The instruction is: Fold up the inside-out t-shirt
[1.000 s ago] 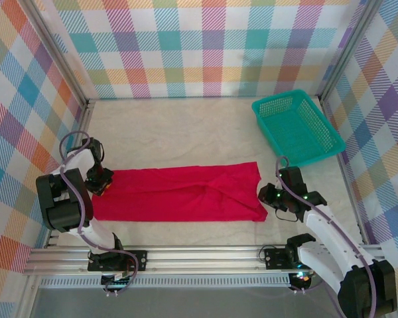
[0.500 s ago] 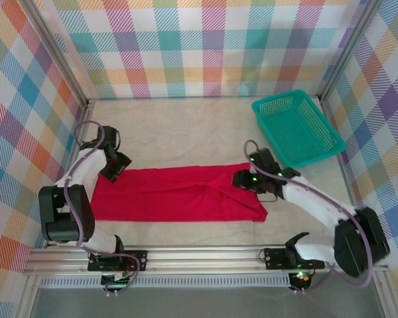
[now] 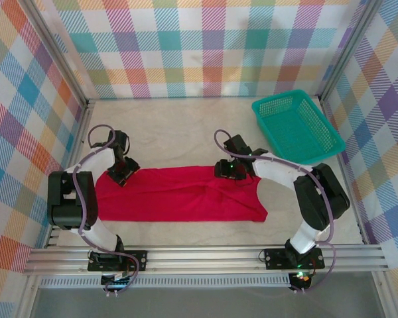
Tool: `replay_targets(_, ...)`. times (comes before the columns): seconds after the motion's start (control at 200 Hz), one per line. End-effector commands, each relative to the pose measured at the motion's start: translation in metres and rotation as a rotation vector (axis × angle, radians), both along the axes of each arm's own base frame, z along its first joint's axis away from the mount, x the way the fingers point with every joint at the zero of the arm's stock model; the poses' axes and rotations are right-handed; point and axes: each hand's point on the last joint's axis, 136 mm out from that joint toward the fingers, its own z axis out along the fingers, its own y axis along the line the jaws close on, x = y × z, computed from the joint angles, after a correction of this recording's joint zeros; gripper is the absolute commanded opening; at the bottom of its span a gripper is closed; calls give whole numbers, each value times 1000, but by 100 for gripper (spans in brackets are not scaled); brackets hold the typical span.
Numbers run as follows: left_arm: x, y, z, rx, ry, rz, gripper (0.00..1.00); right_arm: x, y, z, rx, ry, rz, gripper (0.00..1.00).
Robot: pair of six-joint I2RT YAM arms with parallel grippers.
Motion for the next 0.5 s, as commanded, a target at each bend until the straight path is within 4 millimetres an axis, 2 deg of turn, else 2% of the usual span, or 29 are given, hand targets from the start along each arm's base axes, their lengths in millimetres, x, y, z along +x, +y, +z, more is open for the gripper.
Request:
replay_targets(0.0, 0, -5, -5, -9, 9, -14, 55, 3, 7, 4, 0, -14, 28, 38)
replay_targets(0.17, -1, -4, -5, -4, 19, -20, 55, -5, 7, 10, -15, -12, 31, 0)
replay_targets(0.33, -1, -1, -2, 11, 15, -16, 55, -30, 1, 23, -68, -1, -26, 0)
replay_targets(0.495, 2, -7, 1, -21, 0, -15, 54, -76, 10, 8, -57, 46, -103, 0)
